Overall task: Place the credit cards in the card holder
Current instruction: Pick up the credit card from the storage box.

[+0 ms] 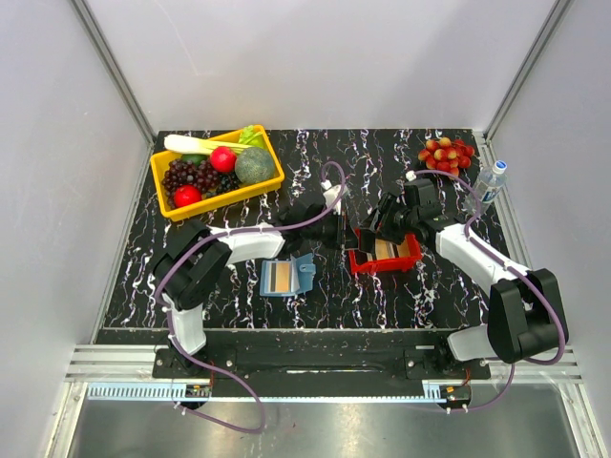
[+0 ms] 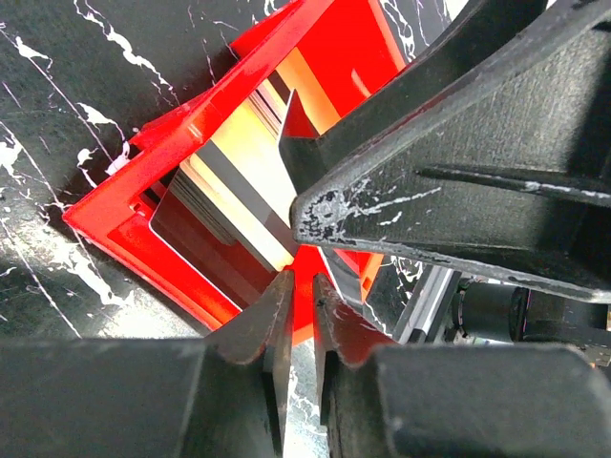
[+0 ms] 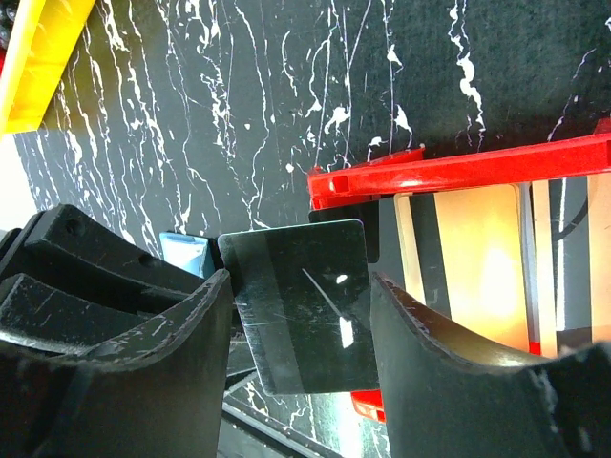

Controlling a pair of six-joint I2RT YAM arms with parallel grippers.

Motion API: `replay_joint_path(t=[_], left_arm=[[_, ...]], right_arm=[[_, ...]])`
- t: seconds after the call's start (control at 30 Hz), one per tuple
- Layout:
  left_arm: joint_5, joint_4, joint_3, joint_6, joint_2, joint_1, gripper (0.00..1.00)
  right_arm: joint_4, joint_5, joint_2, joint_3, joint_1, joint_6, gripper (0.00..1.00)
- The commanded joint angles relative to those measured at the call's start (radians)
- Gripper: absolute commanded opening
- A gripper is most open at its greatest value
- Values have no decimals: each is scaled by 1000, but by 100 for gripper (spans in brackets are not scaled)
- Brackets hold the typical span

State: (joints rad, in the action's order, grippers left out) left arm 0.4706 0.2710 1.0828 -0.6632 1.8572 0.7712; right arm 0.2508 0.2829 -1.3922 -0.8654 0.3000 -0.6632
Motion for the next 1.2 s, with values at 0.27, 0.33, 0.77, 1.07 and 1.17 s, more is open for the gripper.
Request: replay_joint_path(t=[0.27,0.33,0.77,1.07,1.17], left_arm=[[-93,-18,6,10,-73,-3,22],[-113,-22,-10,11,-104,-7,31],[-56,34,-101,-4,-254,-30,60],[-73,16,-61,-16,-217,20,62],[-84,16,-54,-26,-198,30,62]], right_arm=[[-12,-40,39,3,-5,22,59],[-10,-44,50,3,-5,19,59],[-25,13,97,9,-6,-26,58],[-50,44,121,28,-4,-52,59],[-53,48,130,28,-4,-58,59]])
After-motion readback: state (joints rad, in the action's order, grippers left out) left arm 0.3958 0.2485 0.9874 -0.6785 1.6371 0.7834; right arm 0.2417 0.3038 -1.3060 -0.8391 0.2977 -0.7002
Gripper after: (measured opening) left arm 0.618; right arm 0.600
